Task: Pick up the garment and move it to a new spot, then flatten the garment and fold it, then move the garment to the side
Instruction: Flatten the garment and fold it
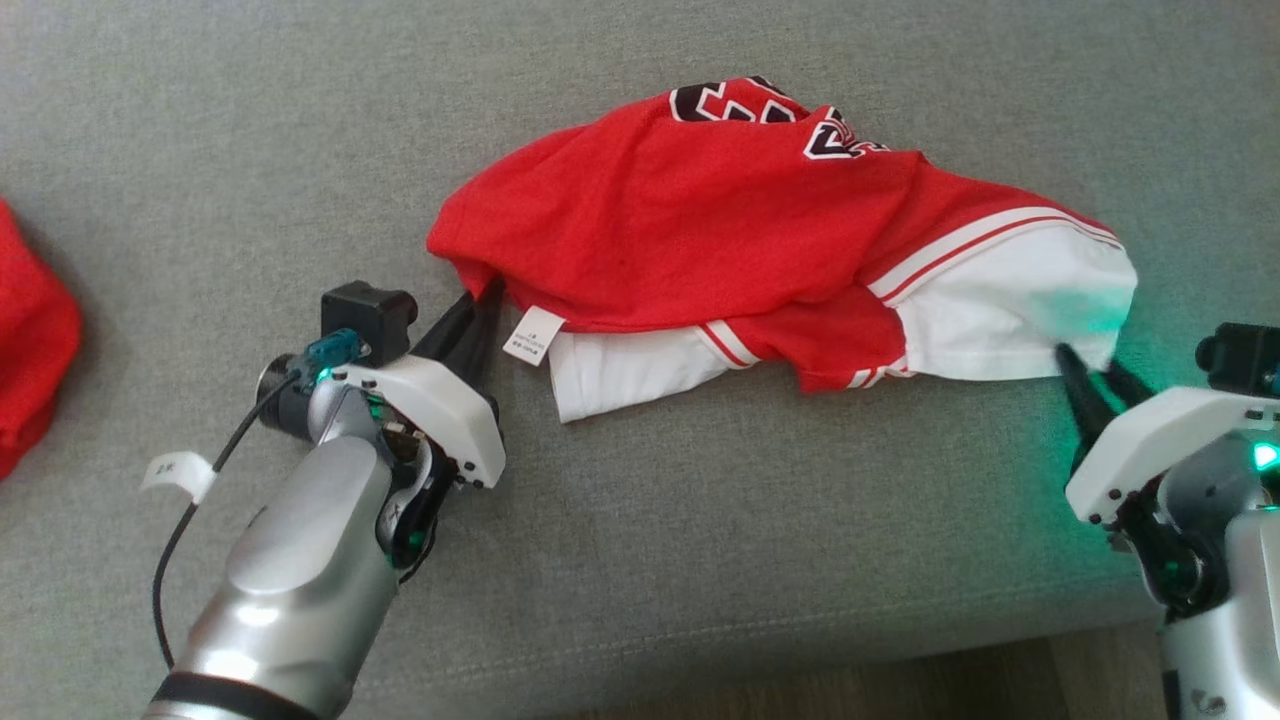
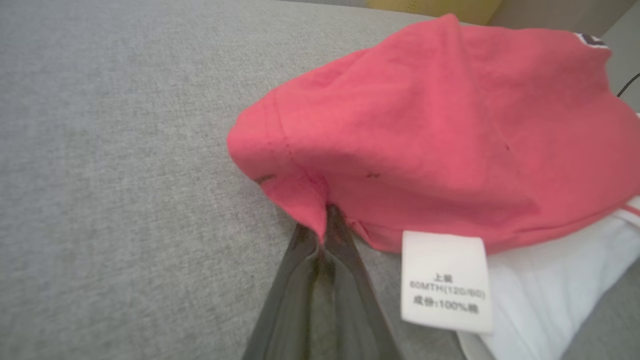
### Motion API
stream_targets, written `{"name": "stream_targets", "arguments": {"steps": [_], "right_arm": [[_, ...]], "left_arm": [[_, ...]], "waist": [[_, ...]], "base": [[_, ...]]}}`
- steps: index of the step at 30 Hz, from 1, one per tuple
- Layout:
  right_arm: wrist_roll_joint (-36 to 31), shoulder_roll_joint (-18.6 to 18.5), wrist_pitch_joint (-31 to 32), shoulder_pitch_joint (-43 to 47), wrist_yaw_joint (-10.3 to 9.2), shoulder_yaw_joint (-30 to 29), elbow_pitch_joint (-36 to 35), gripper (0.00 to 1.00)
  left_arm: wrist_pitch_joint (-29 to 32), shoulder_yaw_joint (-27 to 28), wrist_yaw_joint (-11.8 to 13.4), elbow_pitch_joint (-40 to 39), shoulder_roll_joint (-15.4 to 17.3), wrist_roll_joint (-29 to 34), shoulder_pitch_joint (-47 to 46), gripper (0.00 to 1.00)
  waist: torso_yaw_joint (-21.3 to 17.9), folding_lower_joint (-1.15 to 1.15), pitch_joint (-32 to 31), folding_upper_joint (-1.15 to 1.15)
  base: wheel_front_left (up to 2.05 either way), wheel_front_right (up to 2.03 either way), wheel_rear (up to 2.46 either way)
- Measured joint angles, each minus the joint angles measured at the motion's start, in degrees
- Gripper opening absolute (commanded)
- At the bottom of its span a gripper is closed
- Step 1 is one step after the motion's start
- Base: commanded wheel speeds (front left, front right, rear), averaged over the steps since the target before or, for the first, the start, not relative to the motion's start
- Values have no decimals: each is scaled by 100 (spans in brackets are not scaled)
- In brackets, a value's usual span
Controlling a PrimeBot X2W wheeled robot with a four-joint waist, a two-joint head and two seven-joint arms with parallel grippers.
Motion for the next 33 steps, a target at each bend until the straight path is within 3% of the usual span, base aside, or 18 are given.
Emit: {"name": "stream_targets", "arguments": {"steps": [6,11,21,29,33], "right_arm": [[160,-5,-285,10,0,41,-140,0],[259,-29,-856,48,0,118,-740,0],[231,-51,-1718,210,0,-15,-2247,0],[111,-199,-1764,-565,0,-174,-2989,0],[67,-233,-1651,-853,0,-252,-3106,0]], "left_arm": [[-158,8,11,-3,42,0,3,0],[-357,163,153,-390,203,-1,148,0],[-426,506,649,-2632,698,213,424,0],[-25,722,1029,-4198,958,374,262,0],[166,801,1111,-4577,1058,443,7,0]], "waist": [[3,0,-51,0],[-28,0,-263,0],[78,0,-936,0],[289,0,-1436,0],[378,0,-1626,0]], "base": [[0,0,0],[0,0,0],[0,0,0],[0,0,0],[0,0,0]]}}
